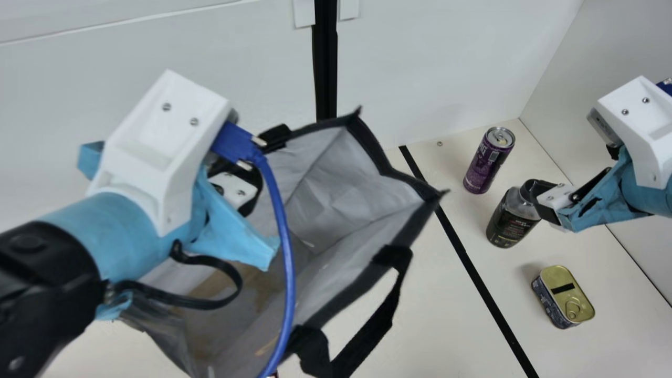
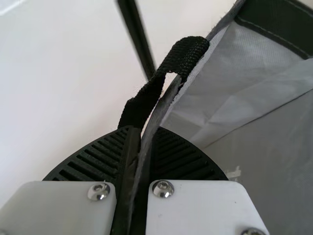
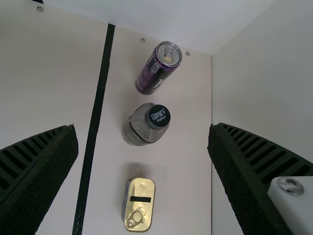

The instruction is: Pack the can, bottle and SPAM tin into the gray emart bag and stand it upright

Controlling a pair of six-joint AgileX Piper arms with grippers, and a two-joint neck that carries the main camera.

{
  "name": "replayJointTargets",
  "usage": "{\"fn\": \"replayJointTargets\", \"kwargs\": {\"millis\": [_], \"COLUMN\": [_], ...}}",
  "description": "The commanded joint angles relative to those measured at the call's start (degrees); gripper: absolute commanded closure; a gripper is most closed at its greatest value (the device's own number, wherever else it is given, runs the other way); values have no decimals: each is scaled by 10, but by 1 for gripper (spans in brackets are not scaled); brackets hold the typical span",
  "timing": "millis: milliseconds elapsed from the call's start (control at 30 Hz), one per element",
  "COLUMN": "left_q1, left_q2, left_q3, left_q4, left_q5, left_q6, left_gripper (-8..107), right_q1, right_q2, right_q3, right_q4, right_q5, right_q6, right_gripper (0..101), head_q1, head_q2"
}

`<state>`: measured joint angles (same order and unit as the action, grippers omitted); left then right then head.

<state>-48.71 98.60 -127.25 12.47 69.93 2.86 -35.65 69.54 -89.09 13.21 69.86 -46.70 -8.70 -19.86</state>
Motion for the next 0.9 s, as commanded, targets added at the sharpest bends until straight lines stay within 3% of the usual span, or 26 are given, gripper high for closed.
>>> {"fn": "replayJointTargets", "kwargs": {"millis": [0, 500, 867], "left_q1": [0, -25, -80], "left_q2": [-10, -87, -122], "left_q3": [10, 124, 268], "left_q4": [50, 323, 510], "left_q5": [0, 0, 0], "left_q6": [-11, -102, -227], "left_gripper": [107, 107, 107], "right_q1": [0, 0, 0], "right_q2": [0, 0, 0], "right_q3": [0, 0, 0], "right_q4": [0, 0, 0], "right_q5": [0, 0, 0], "right_q6": [0, 0, 0], "right_gripper": [6, 6, 6], "head_q1": [-13, -13, -13], "head_q2": [-1, -1, -1]}}
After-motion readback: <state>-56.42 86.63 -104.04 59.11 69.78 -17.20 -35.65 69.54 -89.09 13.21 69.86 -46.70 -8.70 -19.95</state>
